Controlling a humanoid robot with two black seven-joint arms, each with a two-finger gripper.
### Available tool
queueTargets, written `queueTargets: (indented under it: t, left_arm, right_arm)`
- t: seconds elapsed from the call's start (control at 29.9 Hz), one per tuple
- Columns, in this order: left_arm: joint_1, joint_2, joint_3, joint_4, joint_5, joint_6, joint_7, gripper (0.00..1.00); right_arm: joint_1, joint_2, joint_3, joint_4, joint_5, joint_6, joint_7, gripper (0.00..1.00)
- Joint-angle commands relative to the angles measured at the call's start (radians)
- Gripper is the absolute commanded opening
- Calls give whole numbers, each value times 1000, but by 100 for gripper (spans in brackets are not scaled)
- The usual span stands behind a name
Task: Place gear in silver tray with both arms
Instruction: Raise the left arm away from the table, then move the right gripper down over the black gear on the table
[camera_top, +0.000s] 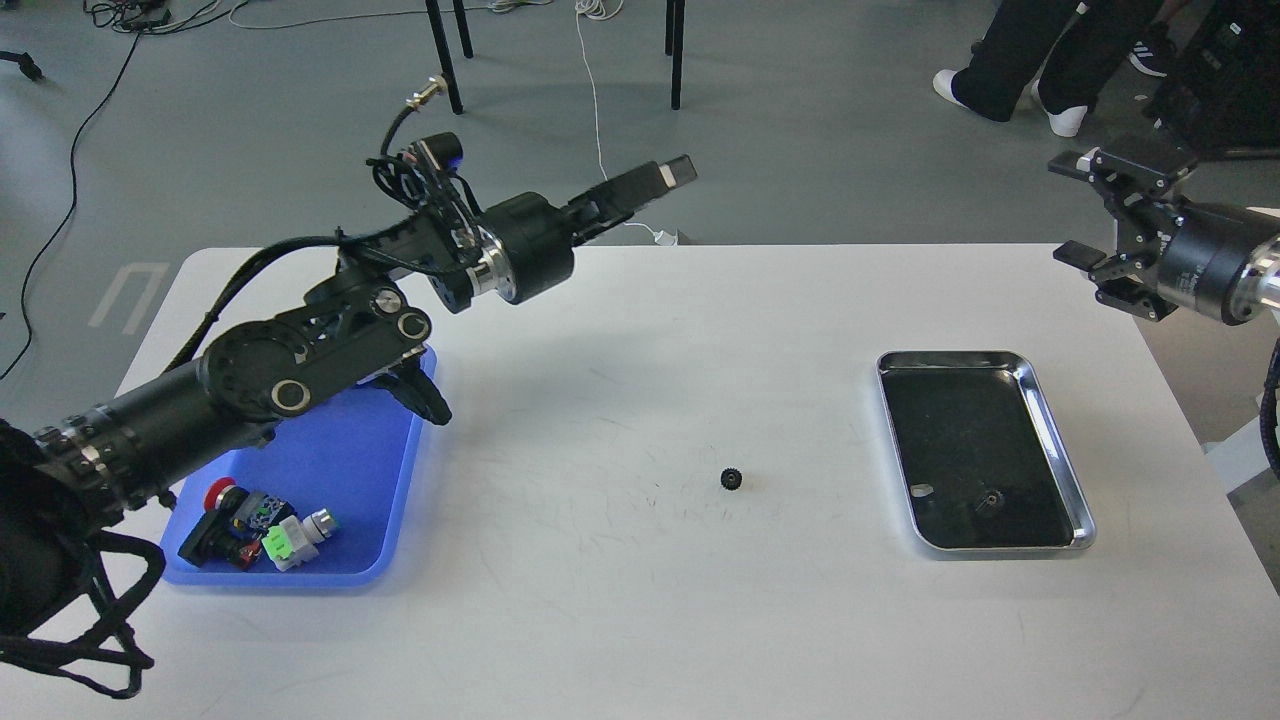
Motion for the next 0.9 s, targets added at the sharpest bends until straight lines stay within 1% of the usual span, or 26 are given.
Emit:
queueTargets:
  t: [0.0, 0.07, 0.13, 0.17, 0.23, 0.27, 0.37, 0.43, 0.57, 0.7, 0.87]
  left_arm:
    - [45, 82, -89, 0, -357, -78, -41, 98]
    - [93, 111, -136, 0, -516, -89, -43, 98]
    - [116, 123, -167, 9, -604, -85, -34, 98]
    - [125, 125, -170, 14, -612, -85, -32, 98]
    - [150, 131, -173, 17, -618, -84, -27, 98]
    - [157, 139, -173, 20, -624, -84, -21, 98]
    - [170, 162, -178, 22, -630, -85, 6, 98]
    - [177, 180, -182, 22, -641, -89, 11, 98]
    - [179, 202, -192, 22, -682, -93, 12, 98]
    - [179, 197, -193, 22, -685, -87, 11, 98]
    - [180, 195, -193, 22, -685, -84, 6, 98]
  right_arm:
    - [120, 94, -134, -12, -25, 0, 19, 99]
    - [155, 132, -175, -24, -77, 0, 34, 99]
    - [186, 149, -226, -24, -161, 0, 54, 99]
    - [221, 164, -269, -28, -216, 0, 57, 99]
    - [308, 235, -396, -64, -302, 0, 65, 99]
    - [348, 276, -460, -85, -333, 0, 75, 99]
    - [421, 368, -603, -104, -390, -1, 132, 99]
    - [433, 431, -640, -104, -424, -1, 145, 99]
    - [458, 555, -718, -122, -516, 3, 155, 98]
    - [528, 660, -864, -140, -595, 79, 238, 97]
    - [516, 709, -890, -151, -671, 79, 250, 97]
